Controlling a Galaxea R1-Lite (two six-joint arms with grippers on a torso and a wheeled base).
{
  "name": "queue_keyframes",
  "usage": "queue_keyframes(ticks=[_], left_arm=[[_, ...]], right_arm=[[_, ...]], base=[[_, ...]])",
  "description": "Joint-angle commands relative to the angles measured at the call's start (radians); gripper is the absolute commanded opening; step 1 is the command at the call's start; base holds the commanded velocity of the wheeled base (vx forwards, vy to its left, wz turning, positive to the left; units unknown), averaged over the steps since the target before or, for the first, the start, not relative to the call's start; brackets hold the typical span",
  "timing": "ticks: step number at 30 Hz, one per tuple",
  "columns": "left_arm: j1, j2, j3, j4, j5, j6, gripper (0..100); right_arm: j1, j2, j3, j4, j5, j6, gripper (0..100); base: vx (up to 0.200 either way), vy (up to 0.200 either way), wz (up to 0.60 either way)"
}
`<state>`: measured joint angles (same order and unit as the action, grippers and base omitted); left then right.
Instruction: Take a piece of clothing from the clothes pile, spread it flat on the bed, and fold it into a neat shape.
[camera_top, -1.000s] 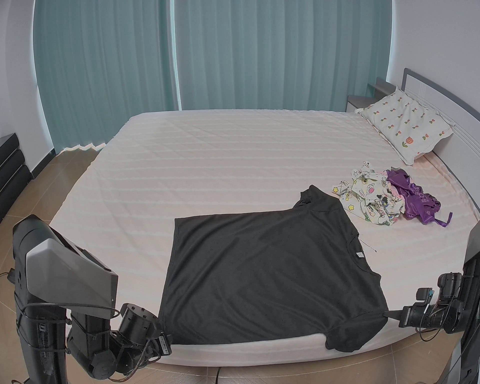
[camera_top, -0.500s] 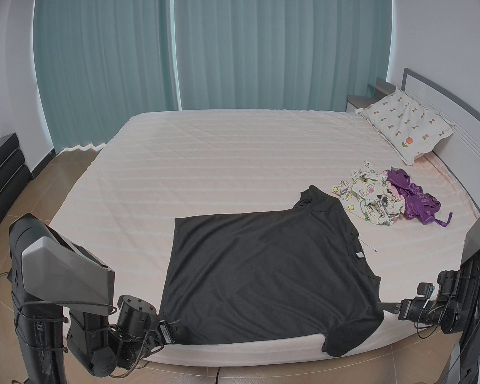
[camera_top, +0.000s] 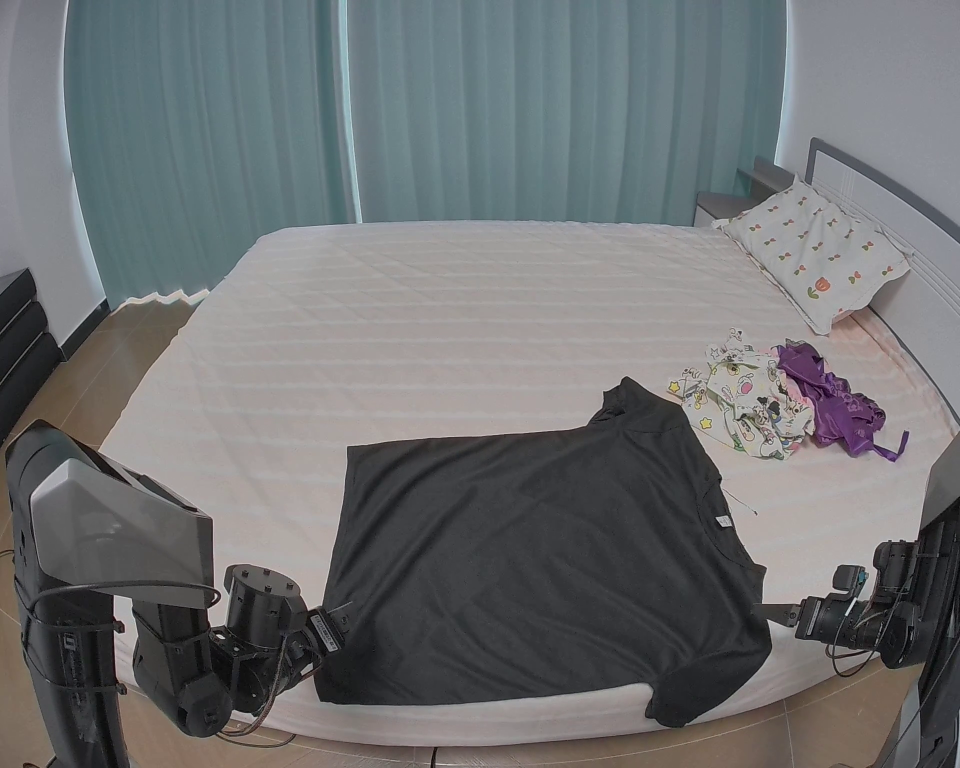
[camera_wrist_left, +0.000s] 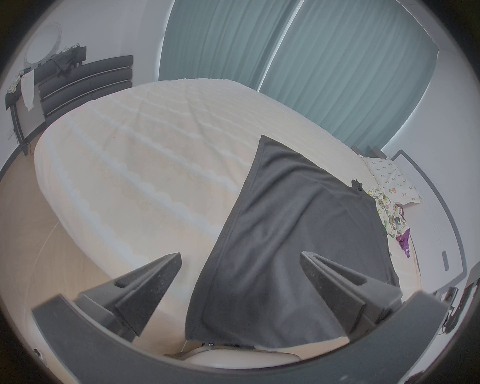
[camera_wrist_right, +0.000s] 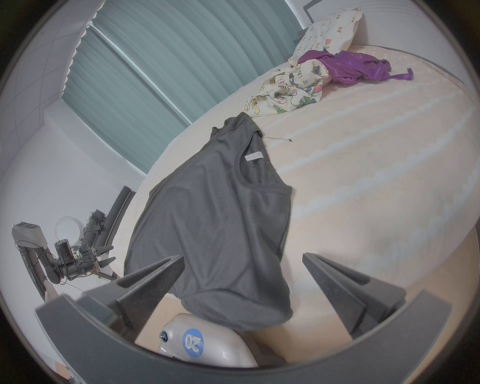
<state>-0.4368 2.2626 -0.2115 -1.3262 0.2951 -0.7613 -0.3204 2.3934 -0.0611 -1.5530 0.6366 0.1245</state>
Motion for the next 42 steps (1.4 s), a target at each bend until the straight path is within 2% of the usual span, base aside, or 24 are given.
queue_keyframes(ticks=[1, 4, 13, 42], left_arm=[[0.003, 0.002, -0.008, -0.001, -0.001, -0.001, 100], [0.003, 0.002, -0.019, -0.001, -0.001, -0.029, 100], [0.004, -0.005, -0.043, -0.001, 0.001, -0.062, 100], [0.009, -0.009, -0.057, -0.002, 0.001, -0.098, 100]], right_arm=[[0.000, 0.001, 0.003, -0.010, 0.000, 0.000, 100], [0.006, 0.003, 0.003, -0.010, 0.000, 0.000, 100], [0.011, 0.004, 0.006, -0.010, 0.000, 0.000, 100], [0.021, 0.003, 0.010, -0.010, 0.000, 0.000, 100]], base=[[0.200, 0.000, 0.00], [0.200, 0.000, 0.00], [0.000, 0.000, 0.00], [0.000, 0.000, 0.00]])
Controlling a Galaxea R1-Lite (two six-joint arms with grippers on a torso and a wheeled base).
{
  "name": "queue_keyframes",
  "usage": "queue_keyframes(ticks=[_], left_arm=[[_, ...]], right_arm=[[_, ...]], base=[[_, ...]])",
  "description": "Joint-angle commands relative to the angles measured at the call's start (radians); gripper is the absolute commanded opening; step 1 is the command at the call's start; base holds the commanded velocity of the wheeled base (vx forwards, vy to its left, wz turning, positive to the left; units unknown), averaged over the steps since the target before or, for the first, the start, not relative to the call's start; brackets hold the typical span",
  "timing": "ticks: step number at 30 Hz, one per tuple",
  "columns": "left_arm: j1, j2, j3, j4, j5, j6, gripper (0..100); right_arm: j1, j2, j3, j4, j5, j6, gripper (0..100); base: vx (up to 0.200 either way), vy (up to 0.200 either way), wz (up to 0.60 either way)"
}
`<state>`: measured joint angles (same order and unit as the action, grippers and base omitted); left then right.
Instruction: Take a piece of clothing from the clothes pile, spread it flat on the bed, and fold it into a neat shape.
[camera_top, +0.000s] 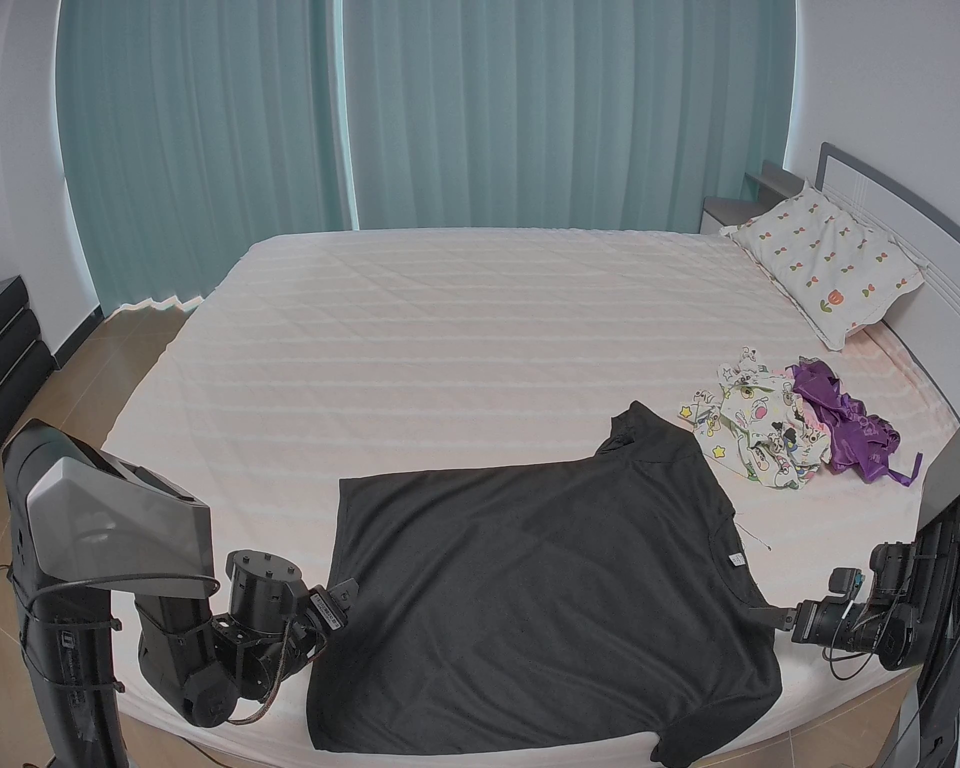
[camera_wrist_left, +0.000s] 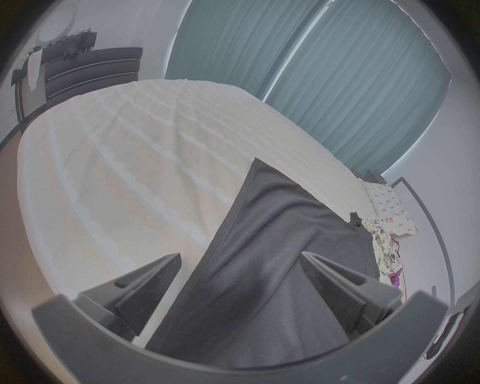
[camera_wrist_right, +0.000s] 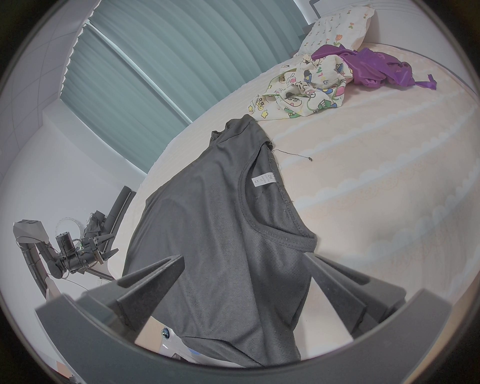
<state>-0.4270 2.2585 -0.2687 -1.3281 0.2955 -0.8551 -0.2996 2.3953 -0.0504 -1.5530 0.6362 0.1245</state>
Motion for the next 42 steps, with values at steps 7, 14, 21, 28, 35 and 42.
queue_keyframes(ticks=[7, 14, 21, 28, 35, 42], left_arm=[[-0.006, -0.007, -0.001, 0.000, 0.002, -0.032, 100], [-0.009, 0.000, -0.004, 0.000, 0.001, -0.033, 100], [-0.010, 0.000, -0.003, 0.000, -0.001, -0.035, 100], [-0.010, 0.000, -0.001, 0.000, 0.001, -0.035, 100], [0.059, -0.020, -0.063, 0.004, -0.001, -0.022, 100], [0.188, -0.011, -0.271, 0.147, -0.039, 0.103, 100]], right_arm=[[0.002, 0.001, 0.001, -0.010, 0.000, 0.000, 100], [0.002, 0.001, 0.001, -0.010, 0.000, 0.000, 100], [0.002, 0.001, 0.001, -0.010, 0.000, 0.000, 100], [0.002, -0.001, 0.001, -0.010, 0.000, 0.000, 100], [0.011, -0.002, 0.001, -0.012, 0.000, 0.000, 100], [0.017, -0.002, 0.007, -0.012, 0.002, 0.001, 100]], base=[[0.086, 0.000, 0.00], [0.000, 0.000, 0.00], [0.000, -0.057, 0.00], [0.000, -0.200, 0.00], [0.000, 0.000, 0.00], [0.000, 0.000, 0.00]])
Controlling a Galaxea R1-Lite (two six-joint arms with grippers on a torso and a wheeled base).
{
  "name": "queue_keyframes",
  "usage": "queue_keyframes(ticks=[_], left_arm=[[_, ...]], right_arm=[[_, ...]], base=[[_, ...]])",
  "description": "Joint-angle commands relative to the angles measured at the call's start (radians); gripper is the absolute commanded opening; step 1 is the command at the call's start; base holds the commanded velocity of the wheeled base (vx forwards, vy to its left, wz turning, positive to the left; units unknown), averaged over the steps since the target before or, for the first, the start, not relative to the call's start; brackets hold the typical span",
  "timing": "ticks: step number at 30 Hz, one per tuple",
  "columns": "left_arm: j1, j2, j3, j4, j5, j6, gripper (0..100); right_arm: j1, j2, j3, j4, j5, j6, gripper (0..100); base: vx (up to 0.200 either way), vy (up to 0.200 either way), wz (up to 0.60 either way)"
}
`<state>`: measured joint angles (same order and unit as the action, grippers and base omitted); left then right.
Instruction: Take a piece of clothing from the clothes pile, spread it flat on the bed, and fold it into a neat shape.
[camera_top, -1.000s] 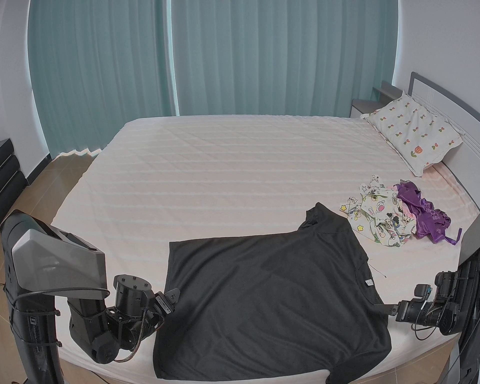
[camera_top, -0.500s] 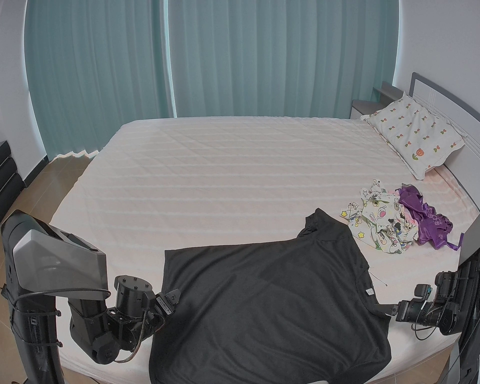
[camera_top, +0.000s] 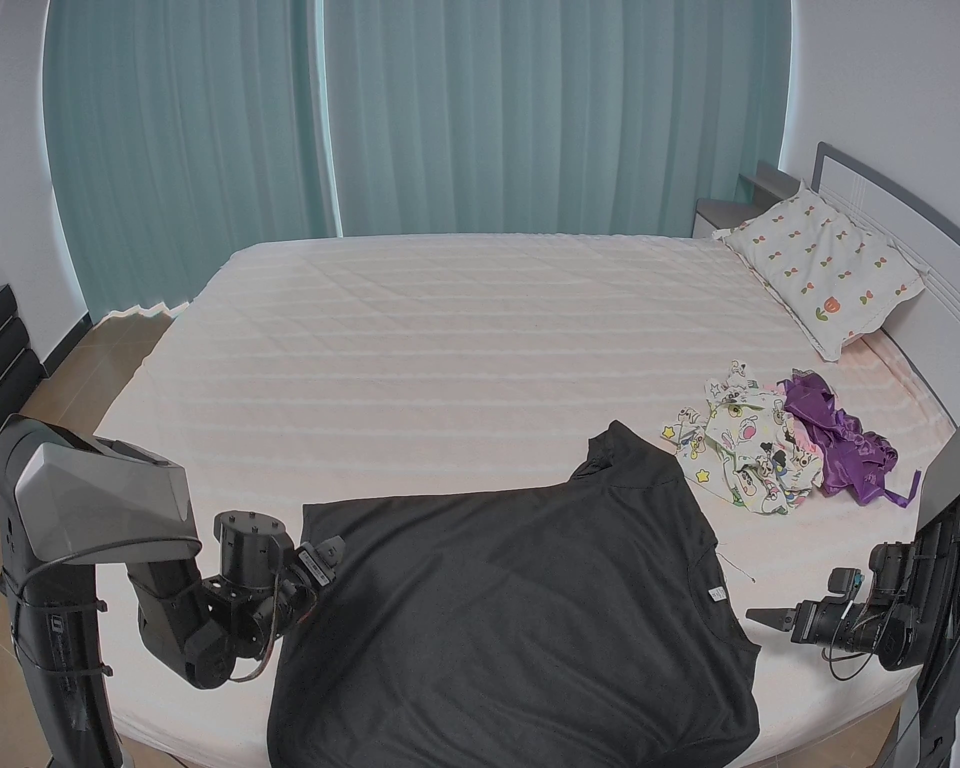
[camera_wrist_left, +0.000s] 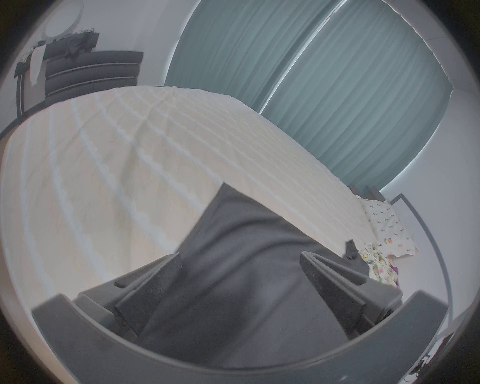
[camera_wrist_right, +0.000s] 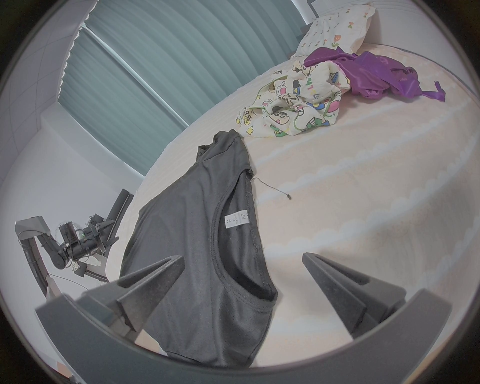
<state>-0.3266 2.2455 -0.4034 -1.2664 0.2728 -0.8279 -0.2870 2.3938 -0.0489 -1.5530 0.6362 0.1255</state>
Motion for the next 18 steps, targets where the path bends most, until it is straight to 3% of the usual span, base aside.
queue_keyframes(ticks=[1, 7, 13, 18], left_arm=[[0.101, 0.006, -0.181, 0.131, -0.029, 0.098, 100], [0.164, 0.083, -0.463, 0.400, -0.121, 0.153, 100], [0.176, 0.229, -0.641, 0.438, -0.147, 0.240, 100], [0.178, 0.304, -0.732, 0.450, -0.147, 0.256, 100]], right_arm=[[0.005, -0.001, 0.008, -0.012, 0.002, 0.000, 100], [0.006, 0.002, 0.012, -0.012, 0.002, -0.001, 100], [0.009, 0.002, 0.017, -0.012, 0.002, -0.001, 100], [0.009, 0.004, 0.017, -0.012, 0.002, -0.001, 100]], base=[[0.000, 0.000, 0.00], [0.000, 0.000, 0.00], [0.000, 0.000, 0.00], [0.000, 0.000, 0.00]])
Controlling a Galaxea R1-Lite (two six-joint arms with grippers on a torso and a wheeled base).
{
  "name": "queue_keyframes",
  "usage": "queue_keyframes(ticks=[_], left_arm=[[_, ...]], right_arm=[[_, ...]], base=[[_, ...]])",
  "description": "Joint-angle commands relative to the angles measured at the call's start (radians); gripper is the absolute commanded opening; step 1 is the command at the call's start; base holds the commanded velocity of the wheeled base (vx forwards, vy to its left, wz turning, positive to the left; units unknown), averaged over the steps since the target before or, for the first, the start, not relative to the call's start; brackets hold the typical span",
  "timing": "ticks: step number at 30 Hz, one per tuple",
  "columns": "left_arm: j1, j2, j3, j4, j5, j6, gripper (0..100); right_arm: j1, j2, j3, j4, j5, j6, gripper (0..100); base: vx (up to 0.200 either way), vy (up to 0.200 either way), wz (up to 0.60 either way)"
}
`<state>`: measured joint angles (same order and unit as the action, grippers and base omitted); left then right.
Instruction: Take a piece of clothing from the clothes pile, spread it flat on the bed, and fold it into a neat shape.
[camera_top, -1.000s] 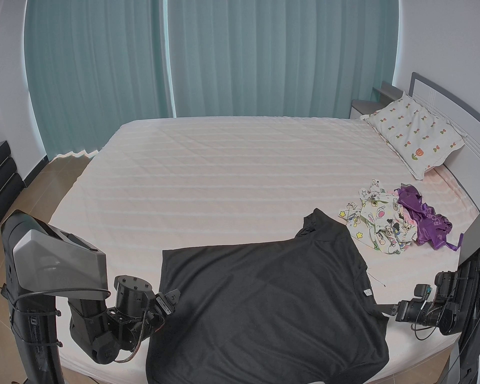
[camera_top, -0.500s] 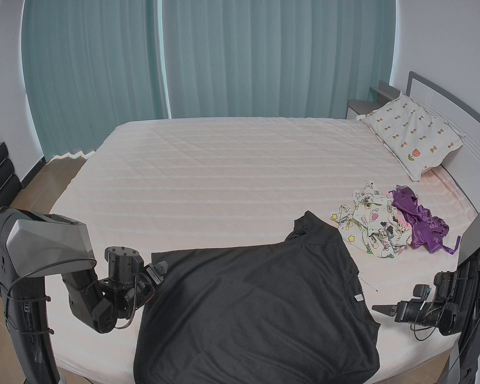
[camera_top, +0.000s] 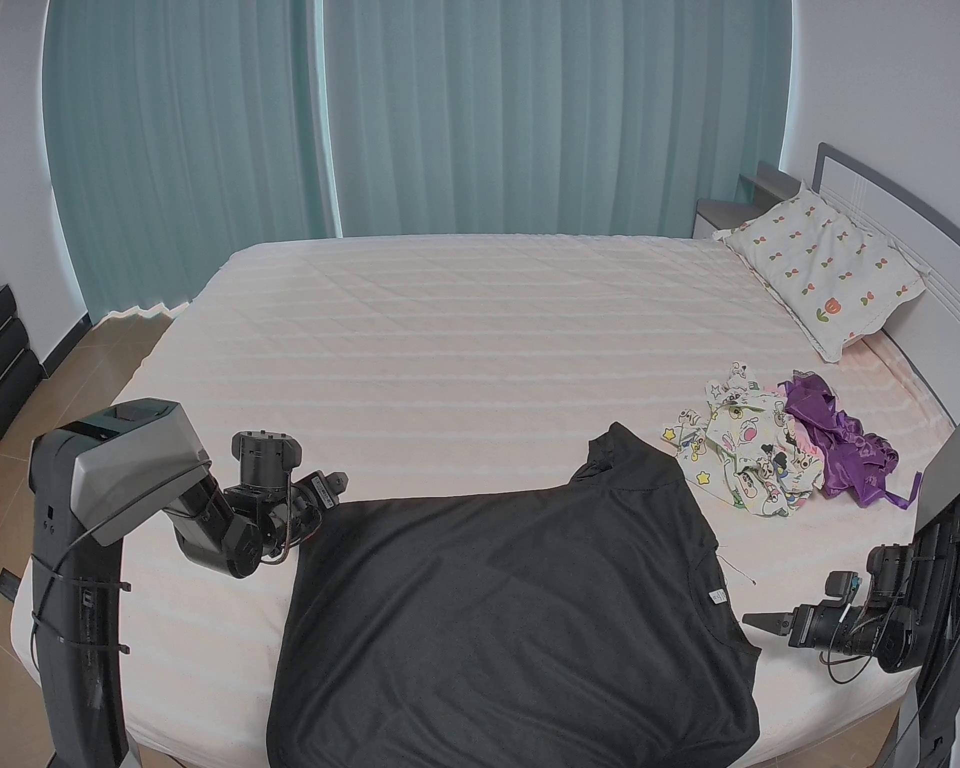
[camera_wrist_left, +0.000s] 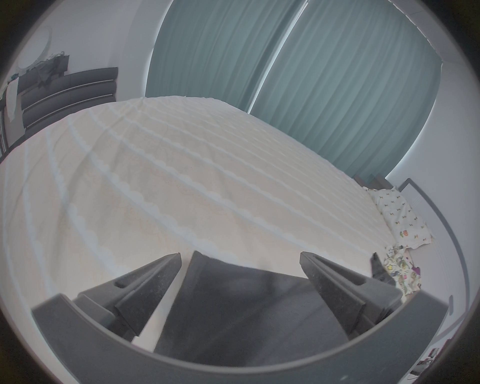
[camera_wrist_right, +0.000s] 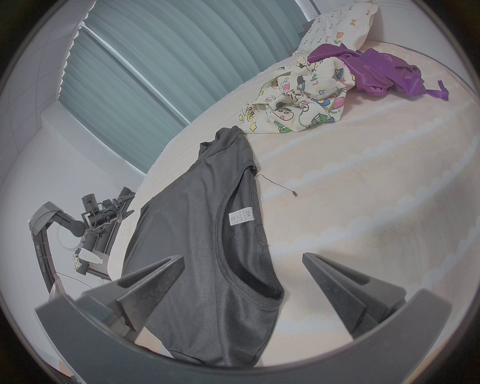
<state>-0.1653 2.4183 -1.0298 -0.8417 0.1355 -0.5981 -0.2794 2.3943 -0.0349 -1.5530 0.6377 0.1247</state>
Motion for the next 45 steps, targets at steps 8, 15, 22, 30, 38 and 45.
queue_keyframes(ticks=[8, 15, 22, 30, 38, 45], left_arm=[[0.033, 0.154, -0.154, 0.046, -0.011, 0.027, 100], [0.032, 0.154, -0.150, 0.061, -0.011, 0.026, 0], [0.050, 0.157, -0.199, 0.059, 0.004, 0.026, 0], [0.098, 0.182, -0.294, 0.069, 0.053, 0.034, 0], [0.127, 0.243, -0.392, 0.079, 0.053, 0.047, 0], [0.125, 0.245, -0.426, 0.124, 0.055, 0.047, 100]], right_arm=[[0.002, 0.003, 0.009, -0.012, 0.000, 0.000, 100], [0.002, 0.003, 0.007, -0.012, 0.000, 0.000, 100], [0.002, 0.003, 0.007, -0.012, 0.000, 0.000, 100], [0.000, 0.002, 0.004, -0.012, 0.000, 0.000, 100], [0.000, 0.003, 0.007, -0.012, 0.000, 0.000, 100], [0.000, 0.003, 0.006, -0.012, 0.000, 0.000, 100]], base=[[0.000, 0.000, 0.00], [0.000, 0.000, 0.00], [0.000, 0.000, 0.00], [0.000, 0.000, 0.00], [0.000, 0.000, 0.00], [0.000, 0.000, 0.00]])
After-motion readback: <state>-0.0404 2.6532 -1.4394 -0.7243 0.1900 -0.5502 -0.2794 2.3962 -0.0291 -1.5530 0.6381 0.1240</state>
